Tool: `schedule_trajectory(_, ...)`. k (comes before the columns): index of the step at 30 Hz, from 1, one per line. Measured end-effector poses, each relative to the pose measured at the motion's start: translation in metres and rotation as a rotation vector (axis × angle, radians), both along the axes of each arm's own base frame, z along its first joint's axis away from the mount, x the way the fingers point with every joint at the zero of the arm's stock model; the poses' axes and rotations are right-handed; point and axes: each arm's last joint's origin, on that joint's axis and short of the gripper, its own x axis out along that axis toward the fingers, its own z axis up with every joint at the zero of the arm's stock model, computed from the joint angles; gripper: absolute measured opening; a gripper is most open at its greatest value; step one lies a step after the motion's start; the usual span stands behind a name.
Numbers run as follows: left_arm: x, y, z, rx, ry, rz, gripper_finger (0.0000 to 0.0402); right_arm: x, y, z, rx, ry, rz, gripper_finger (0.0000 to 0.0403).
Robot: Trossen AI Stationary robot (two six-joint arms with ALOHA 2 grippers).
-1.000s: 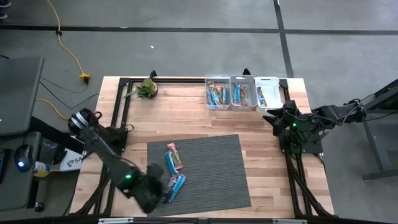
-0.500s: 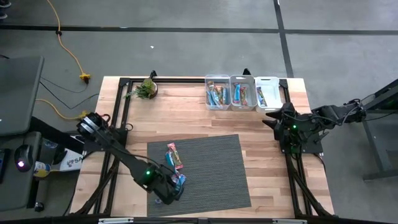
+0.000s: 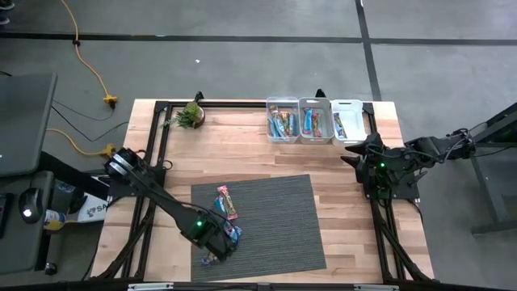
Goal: Pick and place Granola Bars by type
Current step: Put the blue granola bar into the white bin
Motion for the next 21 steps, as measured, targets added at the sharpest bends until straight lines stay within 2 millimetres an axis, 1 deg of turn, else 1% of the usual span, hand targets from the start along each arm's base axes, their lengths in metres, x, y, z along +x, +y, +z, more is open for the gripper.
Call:
schedule_trajectory(5,0.005,-0.004,-0.01,-0.001,-0.002,-0.019,0.0209,0.0,0.0,0.0,0.001,0.001,0.002,0.0209)
schedule_trajectory(11,0.009,-0.008,-0.026,-0.012,0.043,-0.037,0.0209,0.0,0.0,0.0,0.002,0.004,0.01,0.0209)
schedule_trajectory(15,0.009,-0.008,-0.033,-0.005,0.083,-0.044,0.0209,0.0,0.0,0.0,0.004,0.008,0.017,0.0209)
schedule_trajectory(19,0.01,-0.009,-0.036,-0.007,0.08,-0.05,0.0209,0.0,0.0,-0.001,0.006,0.013,0.024,0.0209)
schedule_trajectory(21,0.014,-0.013,-0.038,-0.033,0.06,-0.056,0.0209,0.0,0.0,-0.001,0.006,0.014,0.025,0.0209)
